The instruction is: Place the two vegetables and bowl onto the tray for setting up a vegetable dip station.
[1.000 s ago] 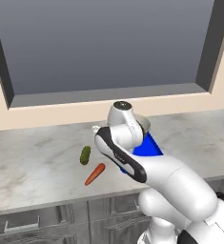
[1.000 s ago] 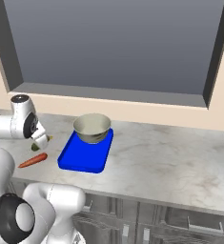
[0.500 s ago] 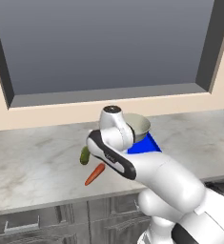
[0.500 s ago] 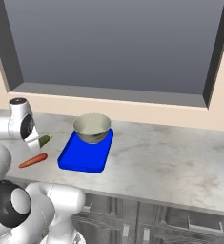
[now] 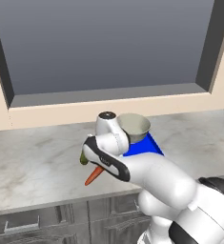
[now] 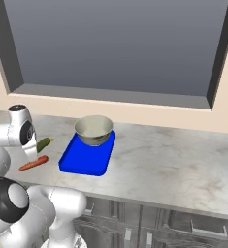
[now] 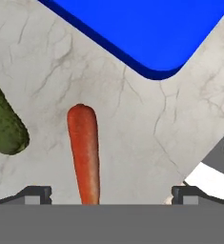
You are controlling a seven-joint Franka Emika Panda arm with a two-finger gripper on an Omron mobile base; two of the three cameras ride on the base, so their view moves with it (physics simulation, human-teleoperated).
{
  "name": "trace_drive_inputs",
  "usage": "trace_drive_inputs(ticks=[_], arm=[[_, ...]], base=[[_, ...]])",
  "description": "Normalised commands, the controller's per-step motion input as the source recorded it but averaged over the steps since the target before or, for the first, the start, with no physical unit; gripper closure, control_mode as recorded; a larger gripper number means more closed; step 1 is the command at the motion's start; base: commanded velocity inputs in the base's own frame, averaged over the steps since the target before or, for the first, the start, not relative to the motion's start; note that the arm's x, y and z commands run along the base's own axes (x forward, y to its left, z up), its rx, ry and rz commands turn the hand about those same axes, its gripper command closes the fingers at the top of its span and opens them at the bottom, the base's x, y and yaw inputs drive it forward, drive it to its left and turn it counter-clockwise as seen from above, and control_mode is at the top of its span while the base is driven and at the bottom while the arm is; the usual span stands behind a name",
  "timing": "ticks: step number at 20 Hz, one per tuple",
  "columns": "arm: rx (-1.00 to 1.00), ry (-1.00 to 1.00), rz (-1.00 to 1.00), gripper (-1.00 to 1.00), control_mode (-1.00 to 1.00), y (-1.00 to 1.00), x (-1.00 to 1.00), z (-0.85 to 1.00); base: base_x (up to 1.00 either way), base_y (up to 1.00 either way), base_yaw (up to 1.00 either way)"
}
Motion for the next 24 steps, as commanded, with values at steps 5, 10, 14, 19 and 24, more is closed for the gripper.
trace_drive_inputs(ticks=[5, 10, 14, 19, 24], arm=[[0.0, 0.0, -0.04, -1.0, -1.0, 0.0, 0.01, -0.24], [0.0, 0.0, 0.0, -1.0, -1.0, 0.0, 0.06, -0.24], [0.0, 0.0, 0.0, -1.0, -1.0, 0.0, 0.07, -0.25], [0.0, 0.0, 0.0, -1.0, -1.0, 0.0, 0.06, -0.24], [0.0, 0.01, 0.0, -1.0, -1.0, 0.0, 0.07, -0.19]], base=[[0.0, 0.0, 0.0], [0.0, 0.0, 0.0], [0.0, 0.0, 0.0], [0.0, 0.0, 0.0], [0.0, 0.0, 0.0]])
